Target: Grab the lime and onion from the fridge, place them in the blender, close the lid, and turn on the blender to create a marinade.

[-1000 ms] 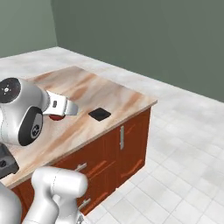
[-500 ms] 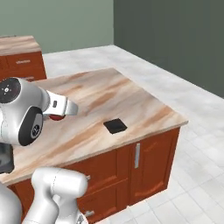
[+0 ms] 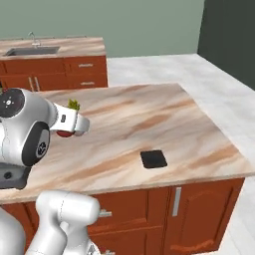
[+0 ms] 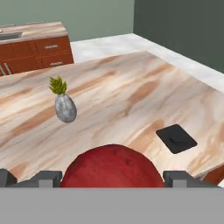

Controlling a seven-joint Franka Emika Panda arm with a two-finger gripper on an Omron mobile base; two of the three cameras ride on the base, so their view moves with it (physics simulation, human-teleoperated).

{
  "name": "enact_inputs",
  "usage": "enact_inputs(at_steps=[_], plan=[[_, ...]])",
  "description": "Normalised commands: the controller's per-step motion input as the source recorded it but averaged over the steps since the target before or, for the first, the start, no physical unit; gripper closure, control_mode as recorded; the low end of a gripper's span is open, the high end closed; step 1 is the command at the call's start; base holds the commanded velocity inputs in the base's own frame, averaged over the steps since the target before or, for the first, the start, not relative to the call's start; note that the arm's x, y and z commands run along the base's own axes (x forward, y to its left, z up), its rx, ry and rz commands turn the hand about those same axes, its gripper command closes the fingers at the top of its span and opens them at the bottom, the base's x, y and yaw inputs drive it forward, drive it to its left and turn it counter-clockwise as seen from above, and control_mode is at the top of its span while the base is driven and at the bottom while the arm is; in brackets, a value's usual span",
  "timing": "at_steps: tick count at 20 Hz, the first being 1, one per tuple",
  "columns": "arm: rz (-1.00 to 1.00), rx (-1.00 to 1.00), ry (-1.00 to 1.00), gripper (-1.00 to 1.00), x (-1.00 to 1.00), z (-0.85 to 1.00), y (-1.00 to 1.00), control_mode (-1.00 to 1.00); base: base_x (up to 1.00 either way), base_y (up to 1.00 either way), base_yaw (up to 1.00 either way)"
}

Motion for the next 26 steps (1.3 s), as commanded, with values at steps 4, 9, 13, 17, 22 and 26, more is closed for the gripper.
enact_inputs(at_steps=[4,9,13,17,22,26], plan=[[0.0,0.0,0.0,1.0,0.0,0.0,0.0,1.0,0.34,0.0,0.57],[0.0,0.0,0.0,1.0,0.0,0.0,0.0,1.0,0.32,0.0,0.57],[0.0,0.0,0.0,1.0,0.0,0.0,0.0,1.0,0.39,-0.11,0.42],[0.0,0.0,0.0,1.0,0.0,0.0,0.0,1.0,0.24,-0.31,0.28],[0.0,0.0,0.0,1.0,0.0,0.0,0.0,1.0,0.18,-0.13,0.19],[0.0,0.0,0.0,1.0,0.0,0.0,0.0,1.0,0.2,-0.11,0.15]])
